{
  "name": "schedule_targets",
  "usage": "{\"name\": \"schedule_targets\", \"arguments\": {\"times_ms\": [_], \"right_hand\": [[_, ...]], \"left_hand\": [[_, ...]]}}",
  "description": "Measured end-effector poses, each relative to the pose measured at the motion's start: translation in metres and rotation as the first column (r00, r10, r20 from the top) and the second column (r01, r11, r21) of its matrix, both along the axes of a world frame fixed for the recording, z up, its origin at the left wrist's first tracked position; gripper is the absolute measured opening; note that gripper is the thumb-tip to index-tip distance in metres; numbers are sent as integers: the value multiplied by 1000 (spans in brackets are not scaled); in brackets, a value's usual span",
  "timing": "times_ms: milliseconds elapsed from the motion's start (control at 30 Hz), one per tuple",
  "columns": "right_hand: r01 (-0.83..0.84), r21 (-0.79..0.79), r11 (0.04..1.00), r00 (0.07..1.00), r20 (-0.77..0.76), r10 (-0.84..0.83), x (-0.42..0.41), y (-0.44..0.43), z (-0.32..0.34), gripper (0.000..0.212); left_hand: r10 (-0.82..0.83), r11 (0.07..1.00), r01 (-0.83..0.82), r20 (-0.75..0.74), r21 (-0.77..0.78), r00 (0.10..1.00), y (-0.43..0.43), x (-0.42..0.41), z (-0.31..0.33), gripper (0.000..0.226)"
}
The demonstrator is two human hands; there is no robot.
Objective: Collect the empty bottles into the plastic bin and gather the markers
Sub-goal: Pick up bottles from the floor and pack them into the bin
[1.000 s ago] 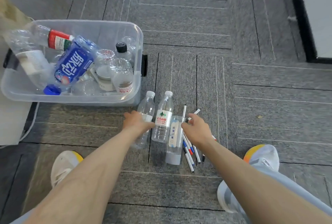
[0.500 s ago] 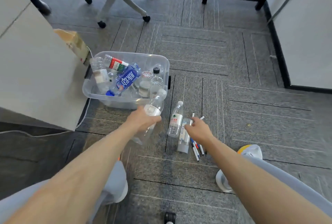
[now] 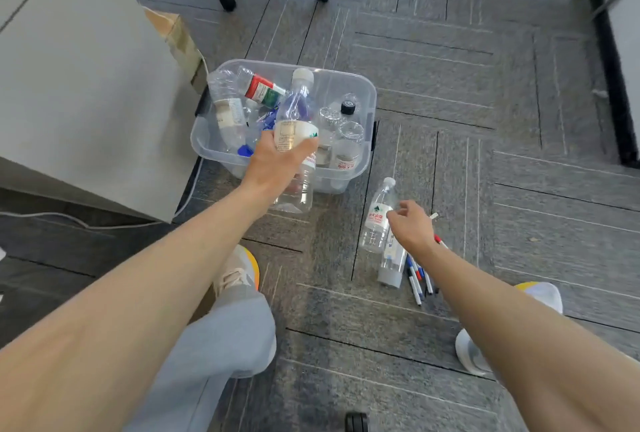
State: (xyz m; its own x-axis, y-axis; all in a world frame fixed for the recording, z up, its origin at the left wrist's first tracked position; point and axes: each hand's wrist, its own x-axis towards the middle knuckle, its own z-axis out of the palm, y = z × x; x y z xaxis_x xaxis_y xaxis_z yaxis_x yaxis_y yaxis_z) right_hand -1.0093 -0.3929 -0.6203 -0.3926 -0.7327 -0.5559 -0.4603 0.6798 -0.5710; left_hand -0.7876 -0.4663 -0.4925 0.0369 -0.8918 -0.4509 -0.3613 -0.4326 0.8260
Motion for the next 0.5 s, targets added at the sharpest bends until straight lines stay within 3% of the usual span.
{"name": "schedule_targets", "arguments": {"times_ms": [267,400,500], "right_hand": [[93,117,989,988,-131,-77,19,-49,-113,55],[117,116,986,983,-154,-98,26,-57,-134,77],[170,108,980,982,-108,-158,31,-54,-137,94]], "left_hand": [[17,999,-16,20,-42,1000,-75,21,-39,44],[34,999,-33,25,-32,999,-90,27,-51,55],[30,999,-30,34,-21,999,-89,29,-50,43]]}}
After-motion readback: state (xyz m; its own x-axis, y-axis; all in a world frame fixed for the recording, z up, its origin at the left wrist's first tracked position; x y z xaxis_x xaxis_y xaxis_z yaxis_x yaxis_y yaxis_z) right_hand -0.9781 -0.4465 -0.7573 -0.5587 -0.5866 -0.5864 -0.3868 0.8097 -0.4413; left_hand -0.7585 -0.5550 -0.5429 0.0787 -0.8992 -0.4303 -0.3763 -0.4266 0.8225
